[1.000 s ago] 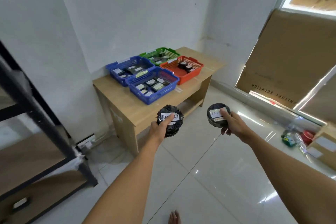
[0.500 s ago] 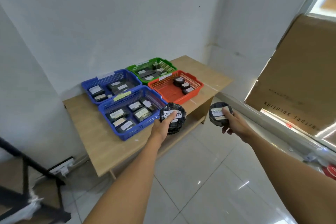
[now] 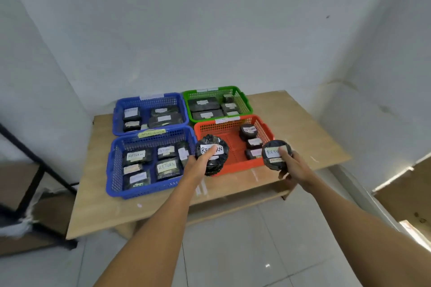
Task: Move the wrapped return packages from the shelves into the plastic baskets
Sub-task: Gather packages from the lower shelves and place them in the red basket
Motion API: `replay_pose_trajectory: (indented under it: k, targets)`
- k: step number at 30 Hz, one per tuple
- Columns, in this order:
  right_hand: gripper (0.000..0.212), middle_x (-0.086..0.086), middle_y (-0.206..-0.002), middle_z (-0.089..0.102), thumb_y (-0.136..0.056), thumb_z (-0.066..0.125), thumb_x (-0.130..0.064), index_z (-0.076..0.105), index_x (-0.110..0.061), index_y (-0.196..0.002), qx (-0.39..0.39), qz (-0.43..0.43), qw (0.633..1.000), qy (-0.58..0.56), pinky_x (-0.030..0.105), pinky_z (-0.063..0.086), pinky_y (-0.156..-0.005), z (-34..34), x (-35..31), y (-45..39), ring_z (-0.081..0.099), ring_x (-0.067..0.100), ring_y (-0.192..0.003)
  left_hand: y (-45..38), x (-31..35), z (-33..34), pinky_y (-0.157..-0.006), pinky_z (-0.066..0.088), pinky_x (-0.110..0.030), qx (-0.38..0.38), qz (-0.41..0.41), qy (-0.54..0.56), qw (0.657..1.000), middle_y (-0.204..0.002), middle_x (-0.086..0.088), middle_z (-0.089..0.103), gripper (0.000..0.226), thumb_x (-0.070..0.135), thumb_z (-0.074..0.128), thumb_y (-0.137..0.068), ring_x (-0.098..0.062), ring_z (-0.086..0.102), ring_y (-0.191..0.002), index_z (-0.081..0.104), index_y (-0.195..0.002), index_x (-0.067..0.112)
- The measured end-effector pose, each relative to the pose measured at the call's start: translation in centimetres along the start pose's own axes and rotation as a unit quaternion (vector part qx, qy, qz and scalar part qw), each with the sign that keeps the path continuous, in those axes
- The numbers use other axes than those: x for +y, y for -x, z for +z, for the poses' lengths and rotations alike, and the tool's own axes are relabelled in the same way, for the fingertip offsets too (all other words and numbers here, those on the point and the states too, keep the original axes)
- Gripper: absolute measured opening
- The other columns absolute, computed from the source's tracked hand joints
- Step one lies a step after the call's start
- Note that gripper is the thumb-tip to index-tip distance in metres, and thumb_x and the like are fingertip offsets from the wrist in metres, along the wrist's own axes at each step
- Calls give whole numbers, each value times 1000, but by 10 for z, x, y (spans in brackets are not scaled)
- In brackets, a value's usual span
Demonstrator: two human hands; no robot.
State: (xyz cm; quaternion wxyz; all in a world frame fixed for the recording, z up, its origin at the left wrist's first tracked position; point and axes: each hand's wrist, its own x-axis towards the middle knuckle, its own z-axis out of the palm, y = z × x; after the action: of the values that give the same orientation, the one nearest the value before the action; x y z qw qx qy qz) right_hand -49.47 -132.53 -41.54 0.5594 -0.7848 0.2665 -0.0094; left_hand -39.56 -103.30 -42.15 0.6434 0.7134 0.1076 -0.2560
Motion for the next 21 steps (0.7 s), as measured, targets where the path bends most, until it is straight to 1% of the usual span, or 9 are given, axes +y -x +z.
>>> replay_pose_trajectory:
  k: [4, 8, 10, 11, 13, 15, 16, 18, 21]
  targets:
    - [51, 15, -82, 73, -107, 44, -50, 64, -3, -106, -48, -22, 998, 18, 25, 35, -40, -2, -4, -54, 62, 22, -51, -37, 7, 14, -112, 42, -49, 28, -25, 13, 999, -149, -2, 52, 141, 98, 69, -37, -28, 52, -135, 45, -150, 17]
    - [38, 9, -72, 67, -109, 43, -40, 64, -11, -98, -84, -37, 996, 22, 24, 36, -40, 6, -10, -95, 58, 16, -49, -110, -5, 21, -104, 50, -47, 19, -57, -1, 998, -133, 1, 67, 120, 92, 77, -35, -22, 65, -118, 63, -133, 23]
    - [32, 4, -74, 70, -110, 44, -31, 66, -13, -97, -90, -37, 995, -9, 22, 45, -44, 12, -13, -116, 64, 10, -52, -142, -6, 25, -100, 54, -46, 9, -56, -8, 998, -122, 1, 73, 109, 88, 81, -32, -20, 70, -109, 70, -121, 24]
    - [30, 2, -79, 73, -110, 45, -28, 68, -14, -97, -88, -33, 995, -27, 19, 51, -51, 15, -12, -128, 69, 8, -59, -143, 4, 29, -99, 55, -46, 2, -61, -10, 998, -121, 1, 73, 109, 85, 83, -32, -21, 70, -108, 69, -121, 24]
    - [28, 4, -90, 78, -108, 49, -30, 71, -14, -102, -87, -14, 995, -39, 22, 58, -64, 20, -9, -148, 75, 11, -75, -129, 36, 39, -102, 50, -46, -18, -81, -19, 996, -133, 1, 64, 105, 74, 88, -49, -24, 64, -117, 55, -135, 24]
    - [31, 8, -96, 80, -105, 56, -36, 74, -12, -105, -95, 12, 995, -23, 35, 62, -78, 25, -2, -169, 77, 23, -89, -132, 53, 46, -100, 45, -46, -50, -105, -36, 993, -139, 1, 54, 79, 53, 82, -78, -27, 56, -125, 43, -142, 29]
    - [31, 8, -96, 80, -103, 59, -38, 75, -11, -104, -96, 25, 995, -16, 39, 61, -80, 29, 0, -179, 76, 26, -90, -137, 56, 48, -101, 43, -48, -67, -118, -50, 990, -140, 1, 52, 70, 46, 78, -85, -28, 53, -128, 42, -143, 29]
    - [30, 7, -93, 80, -101, 62, -36, 77, -11, -97, -99, 54, 994, 2, 32, 56, -68, 39, 2, -199, 74, 21, -80, -155, 59, 47, -111, 41, -51, -89, -148, -101, 980, -152, 0, 44, 73, 44, 76, -88, -29, 42, -141, 41, -149, 26]
    - [27, 11, -91, 77, -99, 67, -30, 76, -5, -98, -126, 85, 987, 49, 24, 48, -55, 55, 1, -222, 67, 16, -68, -179, 56, 46, -114, 39, -54, -101, -182, -160, 965, -168, -3, 19, 96, 44, 79, -85, -30, 27, -151, 23, -160, 21]
